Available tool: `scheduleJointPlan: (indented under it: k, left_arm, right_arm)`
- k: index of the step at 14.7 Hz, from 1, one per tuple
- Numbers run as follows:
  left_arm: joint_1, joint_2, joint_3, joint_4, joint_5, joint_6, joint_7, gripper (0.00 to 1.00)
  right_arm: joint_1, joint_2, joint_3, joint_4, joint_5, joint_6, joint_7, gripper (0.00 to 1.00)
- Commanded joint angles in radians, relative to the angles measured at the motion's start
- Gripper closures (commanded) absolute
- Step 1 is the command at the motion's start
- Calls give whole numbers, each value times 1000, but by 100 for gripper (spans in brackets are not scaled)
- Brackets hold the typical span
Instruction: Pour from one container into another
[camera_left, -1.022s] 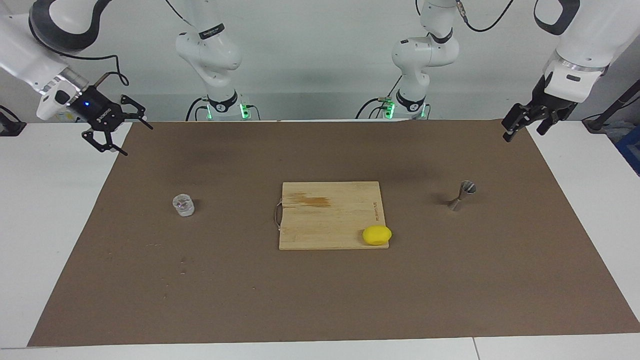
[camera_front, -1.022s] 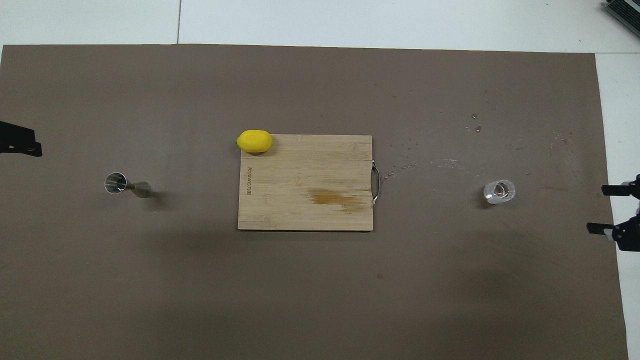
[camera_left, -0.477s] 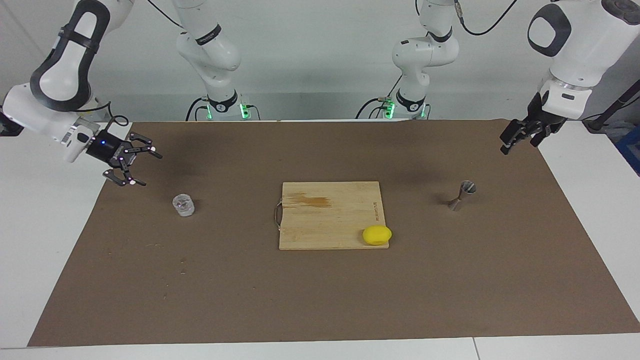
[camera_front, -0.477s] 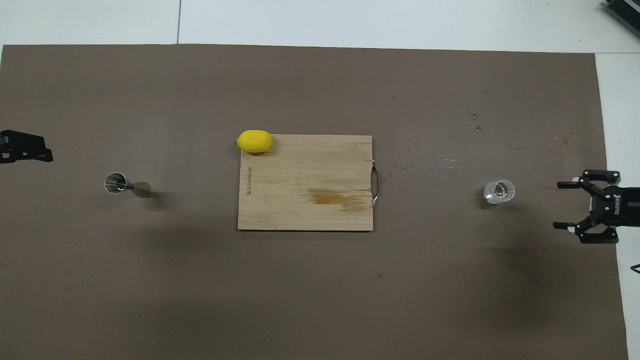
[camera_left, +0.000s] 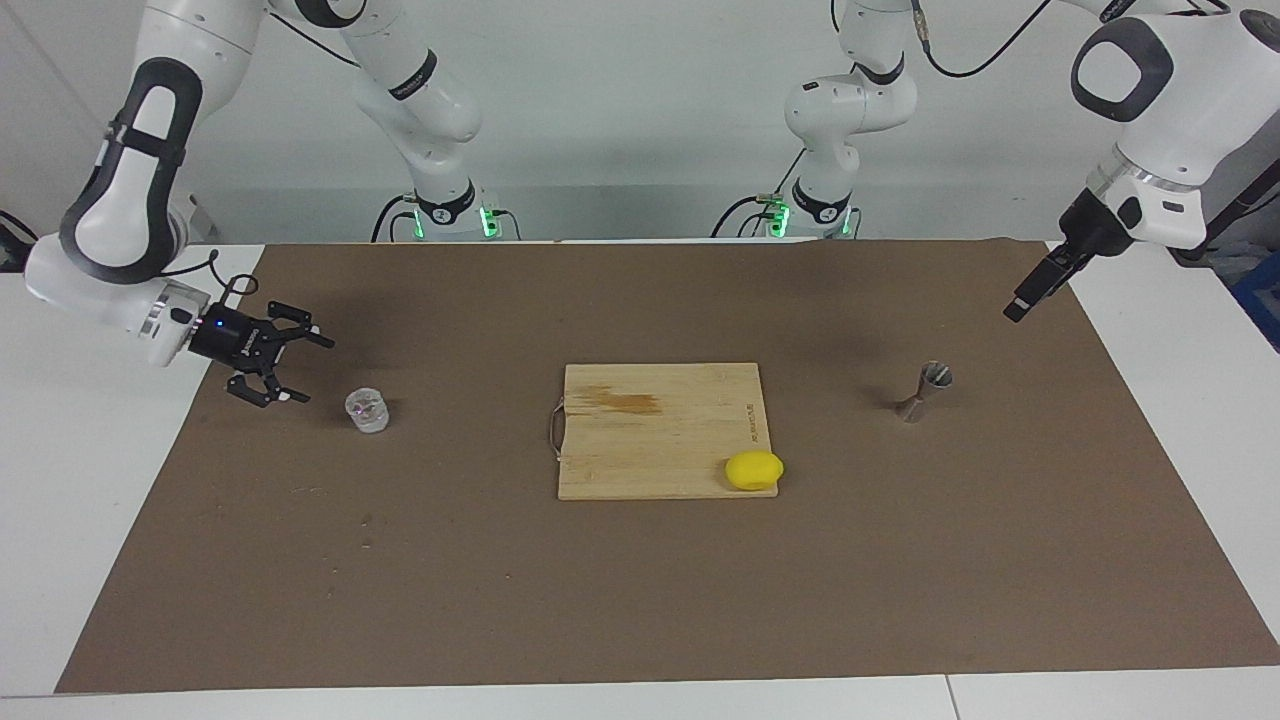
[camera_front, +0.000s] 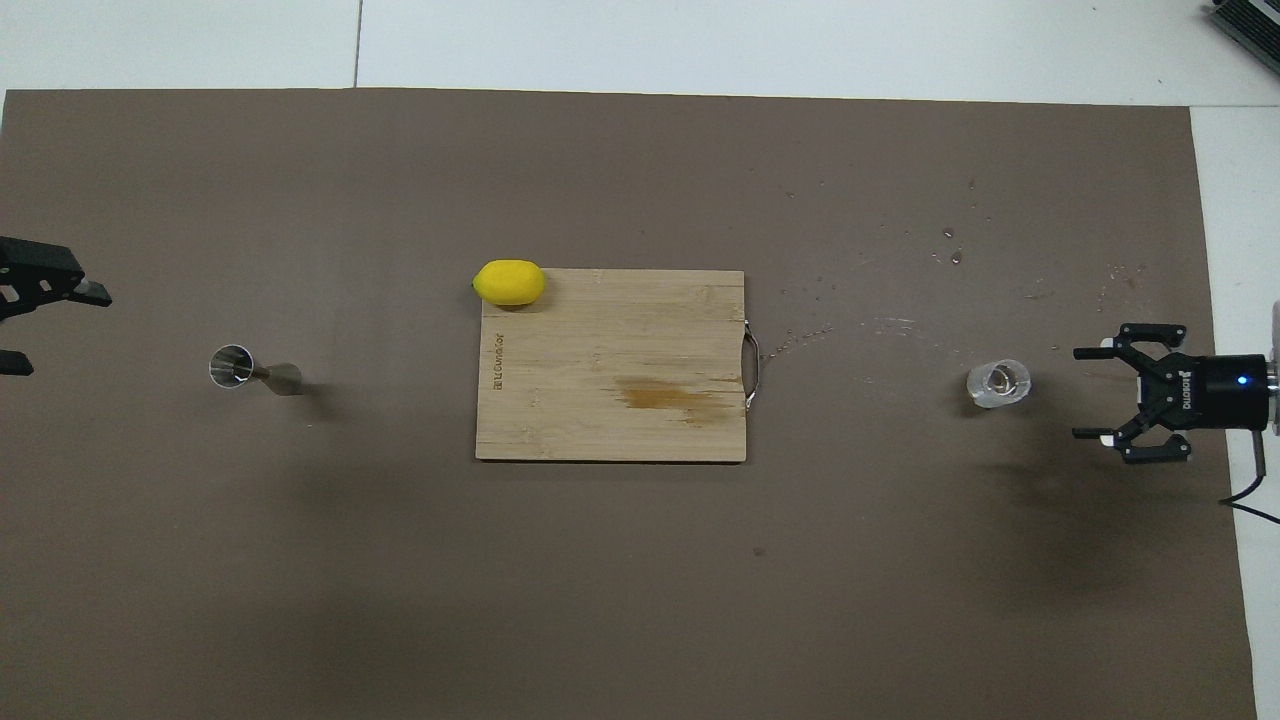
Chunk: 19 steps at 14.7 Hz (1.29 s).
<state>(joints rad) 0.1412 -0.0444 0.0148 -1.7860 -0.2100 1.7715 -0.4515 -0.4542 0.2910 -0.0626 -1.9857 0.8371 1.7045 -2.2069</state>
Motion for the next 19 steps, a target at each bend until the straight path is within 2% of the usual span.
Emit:
scheduleJointPlan:
  k: [1,4,11,16,19]
  left_arm:
    - [58,-35,-9,-53,-100,-10,-100,0]
    - [78,-41,-9,-50,-169,-61,-154,0]
    - [84,-42,-10,-47,-209,-1,-224,0]
    - [77,-42,-10,-52,-206,22,-115,0]
    - [83,-40,-12,-55,-207,86,225,0]
  right_arm:
    - [-40,69,18,51,43,-45,-71,0]
    - [-49,125,36,88,59,-49,-151,0]
    - [-50,168,56,91,94,-52,-208,0]
    - [-37,177,56,90,91,-19,-217,0]
    - [-31,183,56,87,93,3,-218,0]
